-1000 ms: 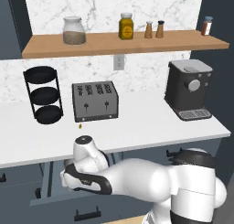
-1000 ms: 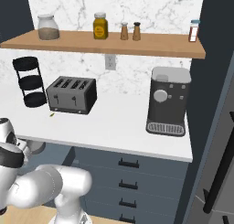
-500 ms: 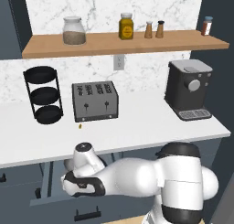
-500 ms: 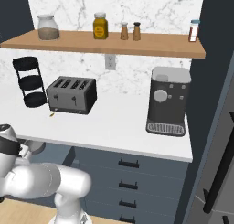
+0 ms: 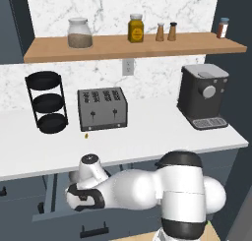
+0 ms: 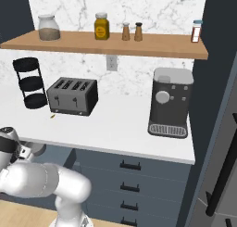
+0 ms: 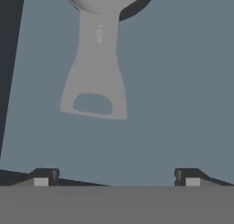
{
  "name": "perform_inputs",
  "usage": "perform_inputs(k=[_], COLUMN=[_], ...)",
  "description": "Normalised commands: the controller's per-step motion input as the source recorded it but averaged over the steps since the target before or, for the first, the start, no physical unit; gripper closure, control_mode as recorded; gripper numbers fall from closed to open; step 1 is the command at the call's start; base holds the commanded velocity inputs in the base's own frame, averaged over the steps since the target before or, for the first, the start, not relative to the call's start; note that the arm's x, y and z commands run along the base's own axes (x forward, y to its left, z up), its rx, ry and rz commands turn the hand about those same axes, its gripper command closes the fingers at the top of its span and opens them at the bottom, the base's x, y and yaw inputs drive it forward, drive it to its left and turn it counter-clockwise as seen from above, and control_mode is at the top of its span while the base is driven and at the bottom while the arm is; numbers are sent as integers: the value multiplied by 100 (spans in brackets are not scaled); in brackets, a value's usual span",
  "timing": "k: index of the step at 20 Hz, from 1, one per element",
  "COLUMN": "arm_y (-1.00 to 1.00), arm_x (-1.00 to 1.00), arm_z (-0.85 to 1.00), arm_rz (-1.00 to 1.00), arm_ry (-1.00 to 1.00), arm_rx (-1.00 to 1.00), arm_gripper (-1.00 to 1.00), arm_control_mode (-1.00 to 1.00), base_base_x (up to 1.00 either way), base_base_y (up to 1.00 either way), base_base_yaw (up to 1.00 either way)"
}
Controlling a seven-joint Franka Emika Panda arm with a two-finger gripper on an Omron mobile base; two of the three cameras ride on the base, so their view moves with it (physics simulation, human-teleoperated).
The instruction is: Pick the measuring cup from the drawer and place it on the counter.
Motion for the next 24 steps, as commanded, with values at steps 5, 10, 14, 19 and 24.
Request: perform_inputs(k=[5,10,14,19,24], arm_y=[7,1,0,0,0], arm_x=[27,3,-14,-60,-100], arm_z=[-19,-33,-23,-1,1], arm_rz=[0,0,0,0,-2], arm_ry=[-6,1,14,19,16], arm_rx=[0,0,0,0,-1], arm_gripper=[-100,-100,-100,-100,-100], arm_control_mode=[-100,-100,-100,-100,-100], base_base_x=[0,0,0,0,0], base_base_y=[0,0,0,0,0], base_base_yaw=[0,0,0,0,0])
